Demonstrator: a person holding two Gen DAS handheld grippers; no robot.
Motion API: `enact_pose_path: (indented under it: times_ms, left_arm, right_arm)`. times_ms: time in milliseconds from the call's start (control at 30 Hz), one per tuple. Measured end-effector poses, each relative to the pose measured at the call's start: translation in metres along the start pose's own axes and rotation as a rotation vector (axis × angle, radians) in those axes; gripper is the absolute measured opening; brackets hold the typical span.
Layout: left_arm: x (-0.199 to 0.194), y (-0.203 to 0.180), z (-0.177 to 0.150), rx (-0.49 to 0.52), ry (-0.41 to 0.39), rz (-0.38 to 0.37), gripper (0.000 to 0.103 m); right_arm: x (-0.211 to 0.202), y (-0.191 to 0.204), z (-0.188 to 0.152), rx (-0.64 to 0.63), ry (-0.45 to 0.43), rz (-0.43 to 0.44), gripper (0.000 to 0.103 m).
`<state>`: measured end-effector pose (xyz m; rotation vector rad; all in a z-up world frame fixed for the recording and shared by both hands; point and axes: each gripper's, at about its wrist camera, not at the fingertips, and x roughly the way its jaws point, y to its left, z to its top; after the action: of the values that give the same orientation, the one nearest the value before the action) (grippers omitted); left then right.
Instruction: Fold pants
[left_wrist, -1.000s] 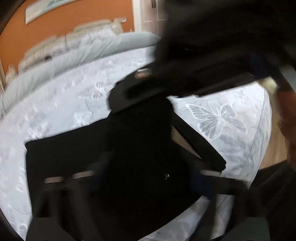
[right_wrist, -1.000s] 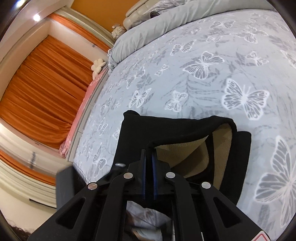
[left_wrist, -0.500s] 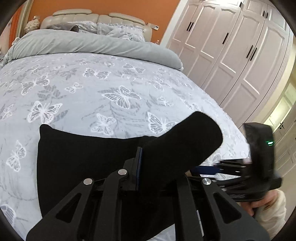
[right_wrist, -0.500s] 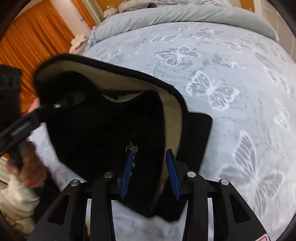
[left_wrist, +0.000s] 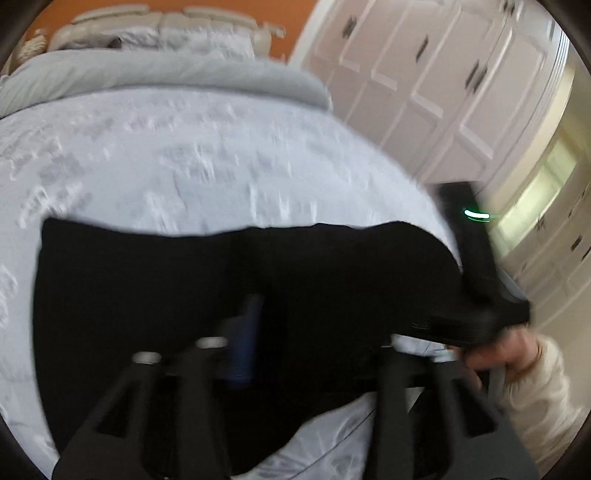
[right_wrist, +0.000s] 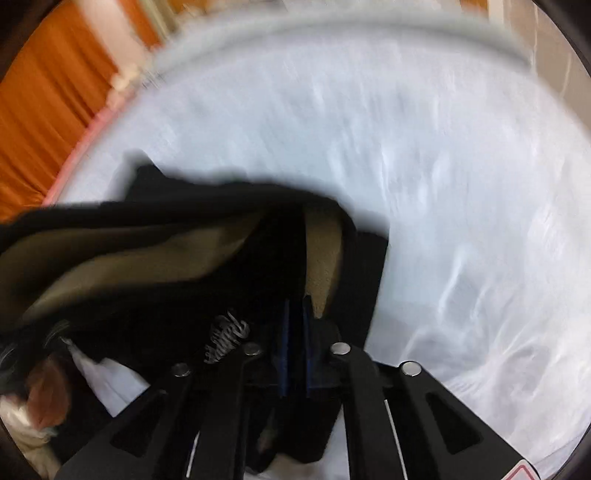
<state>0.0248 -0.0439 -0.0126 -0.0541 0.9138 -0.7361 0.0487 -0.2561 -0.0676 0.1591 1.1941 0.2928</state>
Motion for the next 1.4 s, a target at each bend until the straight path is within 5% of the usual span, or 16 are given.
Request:
enact_pose_path:
  times_ms: [133,200,267,333,500,567,633,667,833,900,967,1067,1100,1167,1233,1400]
  left_arm:
    - [0.005,-0.011,-0.019,0.07,0.085,0.007,0.071]
    - [-0.022,-0.003,-0.016,0.048,0.003,-0.017,0.094]
    - [-0.056,0.016,-0.012,-0.008,-0.124,-0.016,0.097]
    - [-0.08,0.04,-0.006,-0.072,-0.196,-0.02,0.098]
    - [-0.089,0.11,0.008,-0.262,-0.21,0.32,0.098]
    - [-0.067,0.143,0.008,-0.36,-0.106,0.404,0.098]
    - [-0.042,0.166,0.001,-0.435,-0.002,0.425,0.084]
    - [-0.026,0.177,-0.004,-0.469,0.047,0.387,0.05]
    - [-0.046,0.176,-0.004,-0.464,-0.023,0.428,0.024]
    - [-0.046,0.188,-0.007,-0.446,-0.008,0.625,0.022]
    - [-0.034,0.211,-0.016,-0.527,0.082,0.581,0.022]
    - [-0.052,0.213,-0.026,-0.629,0.034,0.37,0.039]
    - [-0.061,0.206,-0.025,-0.609,0.015,0.351,0.056]
    - [-0.081,0.191,-0.029,-0.549,-0.053,0.328,0.098]
    - [-0.088,0.181,-0.034,-0.532,-0.085,0.31,0.098]
    - [-0.041,0.173,-0.042,-0.48,0.096,0.253,0.098]
  right_arm:
    - [-0.039,-0.013,0.003,0.074,-0.11,0.016,0.025]
    - [-0.057,-0.02,0.001,0.087,-0.152,0.024,0.028]
    - [-0.075,-0.028,-0.002,0.126,-0.195,0.084,0.033]
    - [-0.078,-0.034,0.003,0.173,-0.218,0.164,0.056]
    - [-0.033,-0.014,0.028,0.191,-0.159,0.107,0.066]
    - [-0.006,-0.008,0.037,0.174,-0.117,0.101,0.05]
    - [0.005,0.005,0.041,0.103,-0.109,0.025,0.027]
    - [0.0,0.013,0.043,0.073,-0.131,0.015,0.002]
    - [-0.064,0.037,0.051,-0.012,-0.327,0.085,0.005]
    - [-0.034,0.024,0.056,0.011,-0.24,-0.009,0.015]
    - [0.005,-0.005,0.055,0.156,-0.086,-0.021,0.022]
    - [-0.014,-0.012,0.048,0.21,-0.121,0.017,0.054]
    - [-0.025,-0.011,0.044,0.192,-0.147,-0.013,0.075]
    - [-0.046,-0.009,0.03,0.15,-0.214,-0.076,0.08]
    - [-0.049,-0.017,0.015,0.153,-0.182,-0.081,0.08]
    - [-0.015,-0.039,-0.004,0.24,-0.032,0.044,0.08]
